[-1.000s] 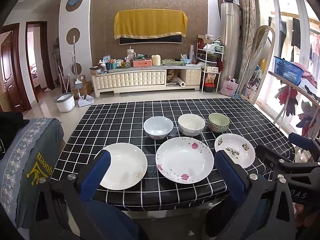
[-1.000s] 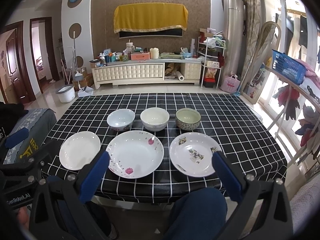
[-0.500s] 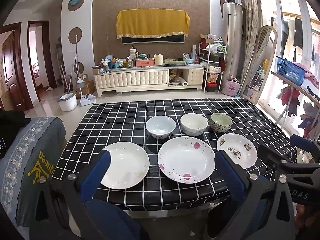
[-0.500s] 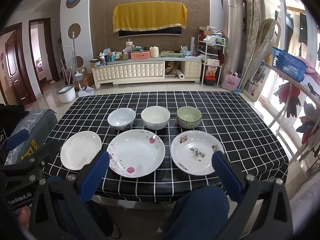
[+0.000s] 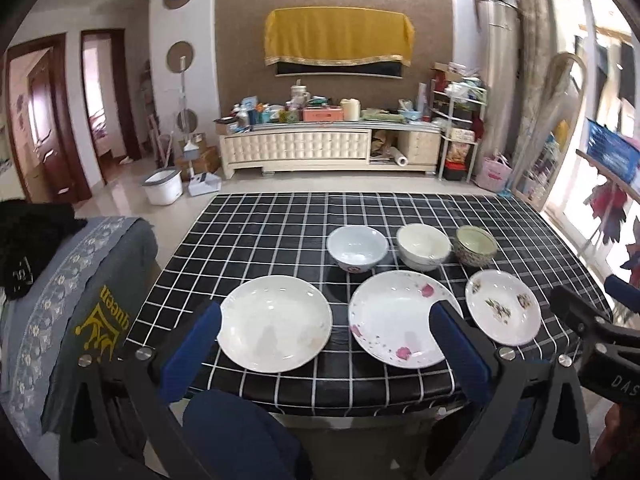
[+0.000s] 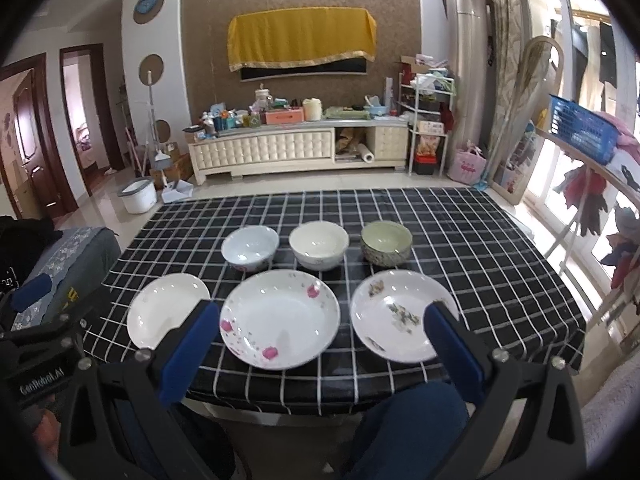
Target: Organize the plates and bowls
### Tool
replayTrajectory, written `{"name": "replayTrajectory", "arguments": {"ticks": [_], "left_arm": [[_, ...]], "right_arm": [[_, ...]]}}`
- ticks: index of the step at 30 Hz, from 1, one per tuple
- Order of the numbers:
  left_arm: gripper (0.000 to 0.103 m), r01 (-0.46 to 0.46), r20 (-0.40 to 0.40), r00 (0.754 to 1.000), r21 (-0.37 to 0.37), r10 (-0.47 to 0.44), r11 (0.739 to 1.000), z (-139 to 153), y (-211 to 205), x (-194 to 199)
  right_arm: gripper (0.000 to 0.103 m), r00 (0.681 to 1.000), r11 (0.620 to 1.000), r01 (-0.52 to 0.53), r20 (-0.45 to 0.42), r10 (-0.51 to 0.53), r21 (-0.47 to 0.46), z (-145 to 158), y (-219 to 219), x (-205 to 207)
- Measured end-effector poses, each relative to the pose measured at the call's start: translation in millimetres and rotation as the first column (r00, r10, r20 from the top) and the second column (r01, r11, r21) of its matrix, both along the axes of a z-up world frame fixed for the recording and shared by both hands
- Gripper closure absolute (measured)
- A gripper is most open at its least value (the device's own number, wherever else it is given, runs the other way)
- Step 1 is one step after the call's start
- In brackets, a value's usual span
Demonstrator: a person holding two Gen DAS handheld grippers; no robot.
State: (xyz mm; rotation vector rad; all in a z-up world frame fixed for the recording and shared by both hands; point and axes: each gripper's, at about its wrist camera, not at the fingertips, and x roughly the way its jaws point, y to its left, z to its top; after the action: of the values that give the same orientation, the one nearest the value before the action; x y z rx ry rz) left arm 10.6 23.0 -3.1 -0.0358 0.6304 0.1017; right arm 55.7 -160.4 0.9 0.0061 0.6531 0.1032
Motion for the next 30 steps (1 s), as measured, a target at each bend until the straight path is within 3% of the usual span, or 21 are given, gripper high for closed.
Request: {"name": "replayTrajectory", "arguments": {"ticks": [4,10,13,16,22,30], "left_arm": [[0.0,-0.058,0.025,0.998,-0.034,0.058,0.998,5,23,9],[0.0,-0.153,-0.023,0.988,-0.076,0.152,0.985,-4,64,32],[0.0,-0.206,-0.083,0.977,-0.087,0.199,0.975,-17,84,47],[0.0,-0.23,-0.115,0.968,-0.073,0.221,0.97,-27,99,61],[0.0,-0.237,-0.202,0.955,-0.074,0.219,0.969,-54,125,88],[0.0,-0.257,-0.33,0.924,-0.16,0.193,0.953,-111,159,124]], "right_arm": [[0.0,0.999,0.999,-0.025,0.033,0.023,0.041,5,8,15],[0.0,0.989,0.991,-0.123,0.074,0.126,-0.047,6,50,48],[0.0,0.981,0.979,-0.188,0.026,0.19,-0.079,-6,78,74],[0.0,0.961,0.96,-0.278,-0.018,0.277,-0.041,-20,97,93],[0.0,0.932,0.94,-0.336,-0.158,0.325,-0.051,-55,136,132],[0.005,0.84,0.882,-0.47,-0.325,0.434,-0.038,-111,177,164]]}}
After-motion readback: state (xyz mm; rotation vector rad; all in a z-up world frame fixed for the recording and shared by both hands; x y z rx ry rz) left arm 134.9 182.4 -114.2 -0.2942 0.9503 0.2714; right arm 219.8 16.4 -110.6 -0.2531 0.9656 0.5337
